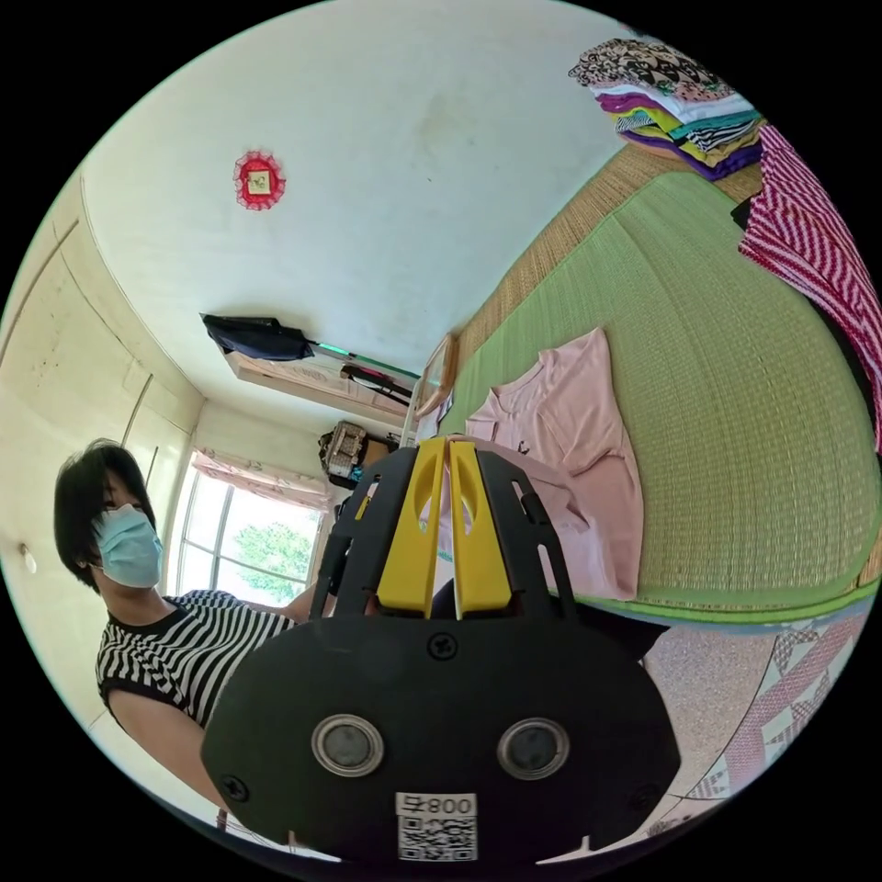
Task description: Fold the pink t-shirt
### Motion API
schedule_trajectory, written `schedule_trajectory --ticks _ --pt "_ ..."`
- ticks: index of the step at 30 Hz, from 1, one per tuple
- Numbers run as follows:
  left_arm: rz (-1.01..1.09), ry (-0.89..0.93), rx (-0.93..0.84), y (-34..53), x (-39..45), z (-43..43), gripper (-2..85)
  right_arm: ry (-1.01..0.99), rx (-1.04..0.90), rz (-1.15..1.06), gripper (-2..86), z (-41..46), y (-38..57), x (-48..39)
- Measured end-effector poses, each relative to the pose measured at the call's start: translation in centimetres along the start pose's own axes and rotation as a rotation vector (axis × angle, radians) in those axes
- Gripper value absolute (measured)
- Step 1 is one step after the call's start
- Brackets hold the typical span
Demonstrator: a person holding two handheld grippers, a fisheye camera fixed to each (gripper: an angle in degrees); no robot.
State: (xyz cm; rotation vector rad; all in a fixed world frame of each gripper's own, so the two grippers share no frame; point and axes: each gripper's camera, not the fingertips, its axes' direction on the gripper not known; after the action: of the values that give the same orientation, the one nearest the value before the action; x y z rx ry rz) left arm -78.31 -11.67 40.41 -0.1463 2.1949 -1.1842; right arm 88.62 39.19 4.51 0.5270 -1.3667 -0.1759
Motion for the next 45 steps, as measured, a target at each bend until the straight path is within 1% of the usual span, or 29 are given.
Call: schedule_trajectory --ticks 8,21,26,30,32,38,42,45 --pt "-0.04 -0.018 0.01 -7.7 -2.8 3.0 0.5 0.011 -0.046 0.011 0.4 3.1 -8.1 0.8" --pt "-0.07 -0.013 0.027 -18.3 -6.8 7.5 0.6 0.031 -0.078 0.041 0.3 7.4 -17.5 1.8" --pt "-0.113 -0.058 0.003 -22.0 -9.2 9.7 0.6 0.056 -0.124 0.1 0.3 10.3 -20.8 3.3" --pt "-0.188 -0.09 0.007 -23.9 -11.8 11.3 0.8 0.103 -0.138 0.168 0.5 12.5 -22.6 5.3" --pt "-0.233 -0.136 0.007 -24.9 -13.2 12.1 0.9 0.13 -0.134 0.198 0.7 13.7 -23.5 6.3" --pt "-0.269 -0.206 0.062 -26.8 -15.0 12.6 1.8 0.22 -0.083 0.228 2.1 15.4 -24.6 6.9" --pt "-0.234 -0.238 0.046 -27.4 -14.6 13.2 2.8 0.267 -0.101 0.159 4.4 17.1 -24.2 5.4" --pt "-0.181 -0.299 -0.036 -27.5 -13.8 14.8 4.1 0.392 -0.184 0.073 6.3 20.0 -23.1 3.5"
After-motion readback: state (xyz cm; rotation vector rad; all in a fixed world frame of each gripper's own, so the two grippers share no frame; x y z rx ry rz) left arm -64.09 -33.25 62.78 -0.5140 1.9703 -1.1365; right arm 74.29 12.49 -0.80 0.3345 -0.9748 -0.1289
